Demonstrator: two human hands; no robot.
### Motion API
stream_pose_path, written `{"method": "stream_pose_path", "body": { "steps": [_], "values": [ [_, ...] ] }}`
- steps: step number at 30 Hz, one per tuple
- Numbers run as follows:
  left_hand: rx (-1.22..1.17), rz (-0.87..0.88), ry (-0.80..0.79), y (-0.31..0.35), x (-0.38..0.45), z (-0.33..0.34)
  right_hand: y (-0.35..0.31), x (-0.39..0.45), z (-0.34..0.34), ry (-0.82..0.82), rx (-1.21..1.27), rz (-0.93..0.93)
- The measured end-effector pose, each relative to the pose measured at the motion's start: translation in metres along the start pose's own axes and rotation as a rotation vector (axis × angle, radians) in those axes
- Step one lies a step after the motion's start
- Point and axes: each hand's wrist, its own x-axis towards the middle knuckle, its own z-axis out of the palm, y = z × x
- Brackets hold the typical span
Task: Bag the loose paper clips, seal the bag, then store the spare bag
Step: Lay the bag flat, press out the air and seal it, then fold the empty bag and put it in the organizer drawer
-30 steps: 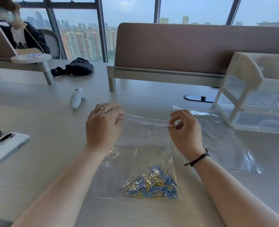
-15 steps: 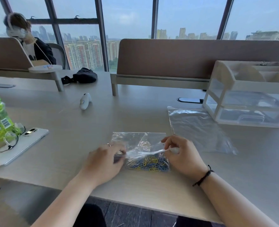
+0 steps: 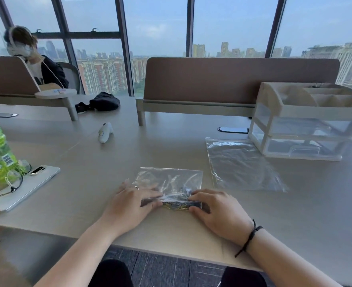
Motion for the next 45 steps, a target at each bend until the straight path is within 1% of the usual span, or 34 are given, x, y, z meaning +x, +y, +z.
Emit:
{"method": "stream_pose_path", "body": {
  "steps": [2,6,9,13,17,19,21,23,25,27,29,33,35,37,39,41,43,45],
  "values": [
    [0.012,-0.004,-0.004,-0.006,0.014,0.003,-0.005,0.014,0.006,0.014,-0.040,0.010],
    [0.045,-0.084,-0.048,-0.022,0.049,0.011,-0.008,0.055,0.025,0.013,-0.090,0.073],
    [-0.011,-0.102,-0.070,-0.033,0.074,0.017,-0.007,0.090,0.036,0.016,-0.063,0.128],
    [-0.064,-0.142,0.014,-0.044,0.104,0.022,0.001,0.134,0.051,0.036,-0.019,0.189],
    [-0.079,-0.239,0.061,-0.047,0.126,0.019,0.010,0.168,0.062,0.040,0.022,0.179],
    [-0.104,-0.219,0.072,-0.052,0.136,0.019,0.014,0.180,0.064,0.041,0.034,0.172],
    [-0.132,-0.153,0.017,-0.053,0.143,0.021,0.017,0.190,0.067,0.046,0.050,0.159],
    [-0.058,-0.058,-0.067,-0.052,0.149,0.028,0.019,0.195,0.070,0.035,0.076,0.151],
    [0.036,-0.003,-0.140,-0.051,0.150,0.034,0.022,0.198,0.071,0.027,0.102,0.158],
    [0.051,0.010,-0.184,-0.052,0.151,0.039,0.024,0.197,0.072,0.026,0.127,0.167],
    [0.031,0.006,-0.184,-0.053,0.151,0.041,0.021,0.192,0.070,0.019,0.146,0.167],
    [0.002,0.010,-0.140,-0.052,0.150,0.045,0.015,0.169,0.056,0.007,0.176,0.088],
    [0.004,0.000,-0.114,-0.050,0.150,0.044,0.020,0.151,0.042,0.041,0.138,0.070],
    [0.022,-0.028,-0.070,-0.047,0.151,0.045,0.036,0.131,0.022,0.138,0.054,0.056],
    [0.064,-0.059,-0.007,-0.041,0.153,0.047,0.064,0.111,-0.001,0.277,-0.039,0.056],
    [0.134,-0.092,0.062,-0.032,0.155,0.052,0.100,0.090,-0.026,0.351,-0.120,0.152],
    [0.212,-0.112,0.125,-0.022,0.160,0.054,0.134,0.071,-0.050,0.352,-0.174,0.316],
    [0.241,-0.097,0.203,-0.010,0.166,0.057,0.162,0.057,-0.064,0.321,-0.184,0.476]
  ]
}}
